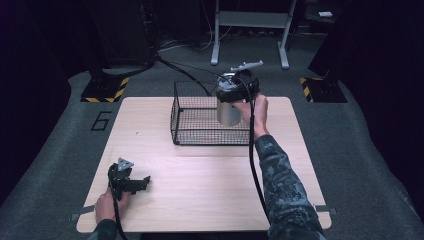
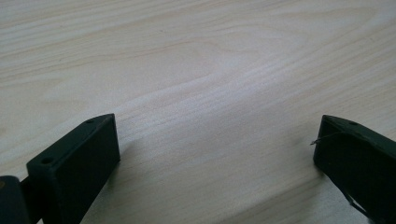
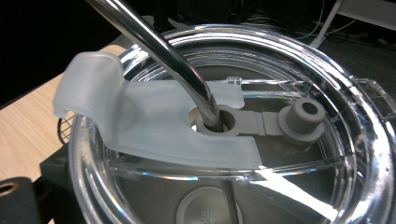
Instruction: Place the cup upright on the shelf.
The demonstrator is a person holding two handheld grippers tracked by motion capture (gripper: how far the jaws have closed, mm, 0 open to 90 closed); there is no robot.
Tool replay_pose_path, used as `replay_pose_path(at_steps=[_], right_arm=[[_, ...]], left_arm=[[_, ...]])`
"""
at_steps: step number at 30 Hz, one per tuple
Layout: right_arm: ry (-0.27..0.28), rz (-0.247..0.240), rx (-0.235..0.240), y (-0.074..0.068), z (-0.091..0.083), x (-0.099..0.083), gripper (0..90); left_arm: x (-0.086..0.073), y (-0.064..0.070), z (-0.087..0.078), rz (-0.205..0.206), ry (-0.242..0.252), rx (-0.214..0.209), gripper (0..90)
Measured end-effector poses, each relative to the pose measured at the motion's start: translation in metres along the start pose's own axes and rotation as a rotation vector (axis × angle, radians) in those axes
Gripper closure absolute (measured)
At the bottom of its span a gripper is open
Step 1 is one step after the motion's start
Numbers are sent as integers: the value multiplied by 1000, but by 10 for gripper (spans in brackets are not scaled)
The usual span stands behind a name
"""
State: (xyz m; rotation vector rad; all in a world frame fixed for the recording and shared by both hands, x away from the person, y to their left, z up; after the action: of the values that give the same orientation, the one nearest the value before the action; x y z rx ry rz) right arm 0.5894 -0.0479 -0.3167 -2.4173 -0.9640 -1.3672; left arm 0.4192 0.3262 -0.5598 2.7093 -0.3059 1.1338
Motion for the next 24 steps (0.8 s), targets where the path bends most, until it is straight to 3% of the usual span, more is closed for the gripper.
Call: replay_pose_path(at_steps=[18,21,24], right_arm=[[-21,36,-50,9,33,-9,38],[-28,63,-54,7,38,-12,37],[-27,43,-47,7,45,-15,37]], left_arm=[[0,0,-1,10,-12,-4,2],[0,-1,-1,10,-12,-2,2],[0,0,-1,7,-15,-5,3]])
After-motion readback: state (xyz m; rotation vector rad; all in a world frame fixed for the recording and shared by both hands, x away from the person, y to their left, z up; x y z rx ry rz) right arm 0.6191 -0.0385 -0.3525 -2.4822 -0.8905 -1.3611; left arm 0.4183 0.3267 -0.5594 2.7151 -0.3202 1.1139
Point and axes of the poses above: each handheld gripper's, and its own axes: z roughly forward along the jaws, x roughly out of its top, y roughly to its right, the point moved 4 cm from there along z, roughly forward along the jaws, and after that the axes turned 8 degrees about -z, right-handed, at the moved point
